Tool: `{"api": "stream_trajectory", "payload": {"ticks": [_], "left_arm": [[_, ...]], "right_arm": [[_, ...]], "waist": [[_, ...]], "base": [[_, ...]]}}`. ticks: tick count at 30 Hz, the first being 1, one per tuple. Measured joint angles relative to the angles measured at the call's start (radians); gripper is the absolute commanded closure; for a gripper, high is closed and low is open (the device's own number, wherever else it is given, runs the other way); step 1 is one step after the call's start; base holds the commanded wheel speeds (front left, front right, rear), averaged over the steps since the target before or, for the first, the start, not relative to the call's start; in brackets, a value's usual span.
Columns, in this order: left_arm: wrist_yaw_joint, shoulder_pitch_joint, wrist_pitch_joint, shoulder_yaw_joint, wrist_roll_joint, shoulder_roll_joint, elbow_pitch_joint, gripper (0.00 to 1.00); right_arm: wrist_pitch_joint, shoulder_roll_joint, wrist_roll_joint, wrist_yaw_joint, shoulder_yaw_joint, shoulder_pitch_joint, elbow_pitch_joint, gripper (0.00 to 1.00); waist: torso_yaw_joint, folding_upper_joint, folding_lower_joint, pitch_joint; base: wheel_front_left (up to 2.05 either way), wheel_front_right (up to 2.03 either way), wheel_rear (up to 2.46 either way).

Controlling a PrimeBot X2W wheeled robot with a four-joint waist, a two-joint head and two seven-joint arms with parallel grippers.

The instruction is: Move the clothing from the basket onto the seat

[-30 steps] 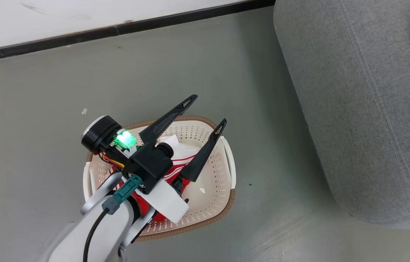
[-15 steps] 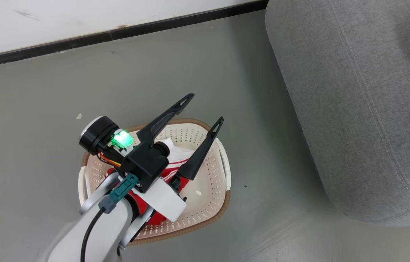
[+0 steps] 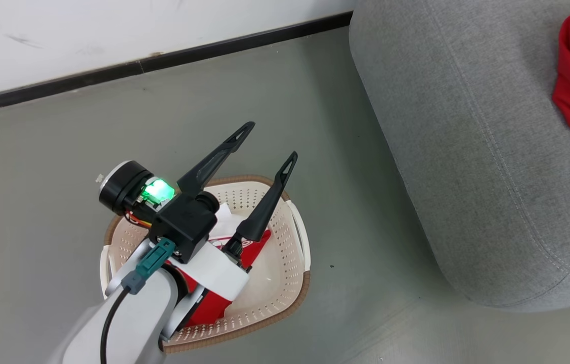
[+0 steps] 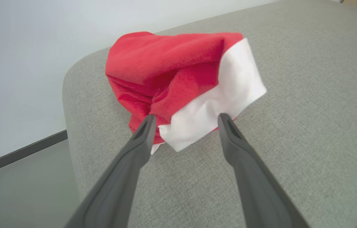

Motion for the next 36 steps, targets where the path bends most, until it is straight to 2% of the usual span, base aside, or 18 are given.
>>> {"api": "stream_trajectory", "payload": {"ticks": [8, 12, 19, 26, 36], "left_arm": [[0.014, 0.036, -0.036, 0.025, -0.014, 0.000, 0.026, 0.00], [0.034, 0.053, -0.070, 0.060, -0.033, 0.000, 0.049, 0.00], [0.078, 0.103, -0.102, 0.127, -0.060, 0.002, 0.087, 0.00], [0.123, 0.161, -0.123, 0.193, -0.067, 0.021, 0.131, 0.00], [0.182, 0.246, -0.141, 0.263, -0.105, 0.002, 0.185, 0.00]], "right_arm": [[0.000, -0.010, 0.002, 0.000, 0.041, 0.016, -0.141, 0.00], [0.000, -0.027, -0.024, 0.000, 0.067, 0.016, -0.222, 0.00], [0.000, -0.012, -0.076, 0.000, 0.133, 0.016, -0.327, 0.00], [0.000, 0.041, -0.128, 0.000, 0.198, 0.015, -0.406, 0.00], [0.000, 0.152, -0.181, 0.000, 0.267, 0.034, -0.463, 0.00]], "waist": [[-0.004, 0.0000, 0.0000, -0.037], [0.003, 0.0000, 0.0000, -0.064], [0.025, 0.0000, 0.0000, -0.105], [0.057, 0.0000, 0.0000, -0.149], [0.107, 0.0000, 0.0000, -0.217]], "base": [[0.00, 0.00, 0.00], [0.00, 0.00, 0.00], [0.00, 0.00, 0.00], [0.00, 0.00, 0.00], [0.00, 0.00, 0.00]]}}
